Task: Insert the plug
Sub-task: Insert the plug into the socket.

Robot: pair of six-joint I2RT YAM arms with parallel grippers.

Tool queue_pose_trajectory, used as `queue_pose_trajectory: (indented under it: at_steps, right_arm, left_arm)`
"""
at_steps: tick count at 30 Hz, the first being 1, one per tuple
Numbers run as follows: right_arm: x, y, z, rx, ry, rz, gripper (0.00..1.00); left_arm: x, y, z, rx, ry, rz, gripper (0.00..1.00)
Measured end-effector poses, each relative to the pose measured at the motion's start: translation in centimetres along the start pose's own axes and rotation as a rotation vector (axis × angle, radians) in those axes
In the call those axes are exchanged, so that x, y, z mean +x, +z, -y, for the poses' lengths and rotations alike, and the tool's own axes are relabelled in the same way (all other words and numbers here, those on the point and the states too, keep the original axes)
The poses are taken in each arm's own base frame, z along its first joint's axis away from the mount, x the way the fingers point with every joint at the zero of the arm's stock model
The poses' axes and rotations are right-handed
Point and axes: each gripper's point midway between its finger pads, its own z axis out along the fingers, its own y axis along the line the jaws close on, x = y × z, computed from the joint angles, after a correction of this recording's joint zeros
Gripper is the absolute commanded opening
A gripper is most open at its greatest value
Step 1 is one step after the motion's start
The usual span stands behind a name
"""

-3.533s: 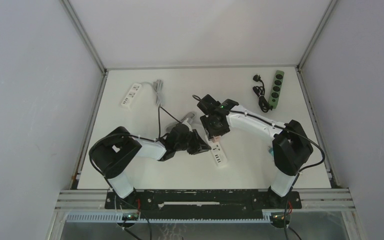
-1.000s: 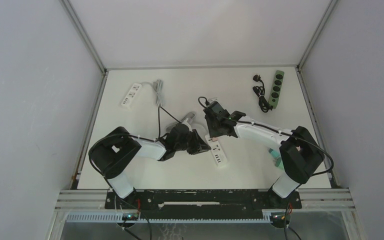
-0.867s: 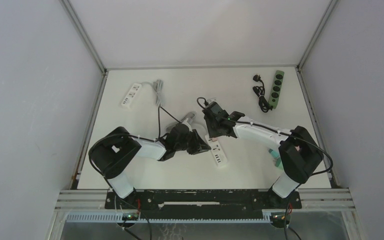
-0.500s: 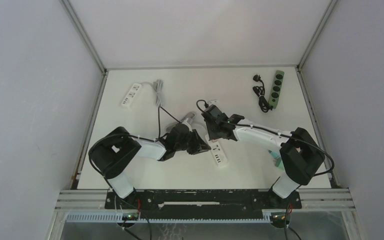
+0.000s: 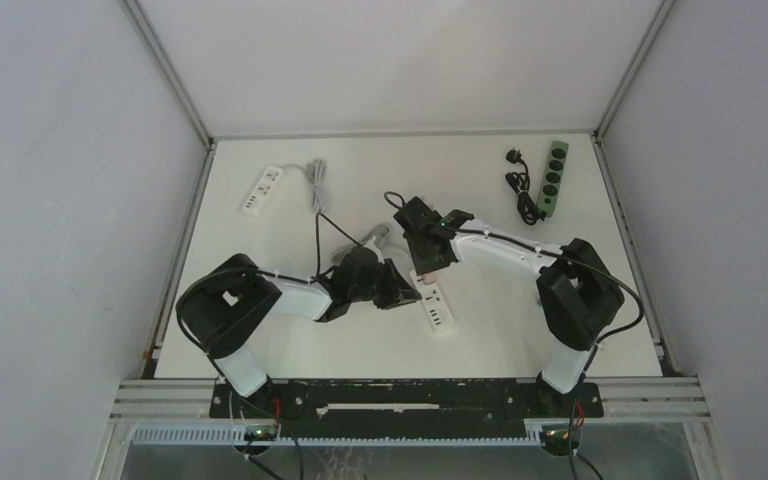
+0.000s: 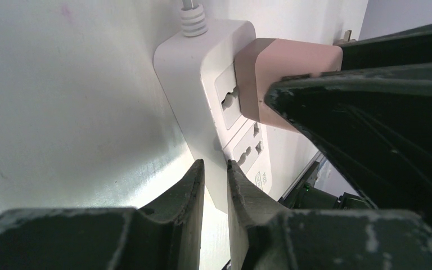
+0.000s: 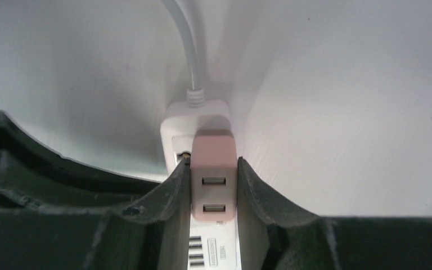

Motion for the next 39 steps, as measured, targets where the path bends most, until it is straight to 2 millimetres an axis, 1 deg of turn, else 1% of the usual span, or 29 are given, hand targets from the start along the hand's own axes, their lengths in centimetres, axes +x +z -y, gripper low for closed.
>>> queue_pose_trajectory:
  at_steps: [3, 8, 16, 18, 19, 20, 22, 27, 29, 31, 32, 34, 36, 39]
  right_arm:
    - [0.8, 0.5, 0.0, 0.019, -0.028, -0.034, 0.0]
    - [1.0, 0.6, 0.0, 0.043, -0.045, -0.009, 0.0]
    - [1.0, 0.6, 0.1, -0.007, -0.006, 0.004, 0.0]
    - [0.9, 0.5, 0.0, -0.011, -0.005, -0.006, 0.02]
    - [0.8, 0.3, 0.0, -0.01, -0.006, -0.015, 0.04]
    - [0.7, 0.1, 0.0, -0.01, -0.007, -0.022, 0.08]
    - [0.3, -0.3, -0.1, -0.012, -0.008, -0.034, 0.21]
    - [0.2, -0.8, -0.2, -0.01, -0.012, -0.074, 0.36]
    - [0.5, -1.0, -0.1, -0.012, -0.014, -0.092, 0.43]
    - [0.9, -1.3, -0.1, -0.014, -0.017, -0.11, 0.47]
    - [1.3, -1.4, -0.2, -0.021, -0.021, -0.126, 0.5]
    - [2.7, -1.8, 0.0, -0.018, -0.034, -0.182, 0.56]
    - [3.4, -2.2, -0.2, -0.027, -0.042, -0.204, 0.62]
    - [3.2, -3.0, -0.6, -0.051, -0.043, -0.189, 0.68]
  left_arm:
    - [-0.1, 0.0, 0.0, 0.0, 0.0, 0.001, 0.24]
    - [-0.1, 0.0, 0.0, 0.002, 0.0, 0.0, 0.24]
    - [-0.1, -0.1, 0.0, 0.005, -0.001, -0.004, 0.24]
    - [-0.1, -0.1, 0.0, 0.005, -0.001, -0.005, 0.24]
    - [-0.1, -0.1, 0.0, 0.006, -0.001, -0.005, 0.24]
    - [-0.1, -0.1, 0.0, 0.006, -0.001, -0.005, 0.24]
    - [-0.1, -0.1, 0.0, 0.006, -0.001, -0.006, 0.24]
    - [0.1, -0.1, 0.1, 0.008, -0.001, -0.012, 0.24]
    - [0.1, -0.1, 0.1, 0.008, -0.001, -0.014, 0.24]
    - [0.2, -0.1, 0.1, 0.009, -0.001, -0.017, 0.24]
    - [0.2, -0.1, 0.1, 0.009, -0.001, -0.017, 0.24]
    - [0.2, -0.1, 0.1, 0.009, -0.001, -0.018, 0.24]
    - [0.2, -0.1, 0.1, 0.009, -0.001, -0.018, 0.24]
    - [0.2, -0.1, 0.1, 0.008, -0.001, -0.018, 0.24]
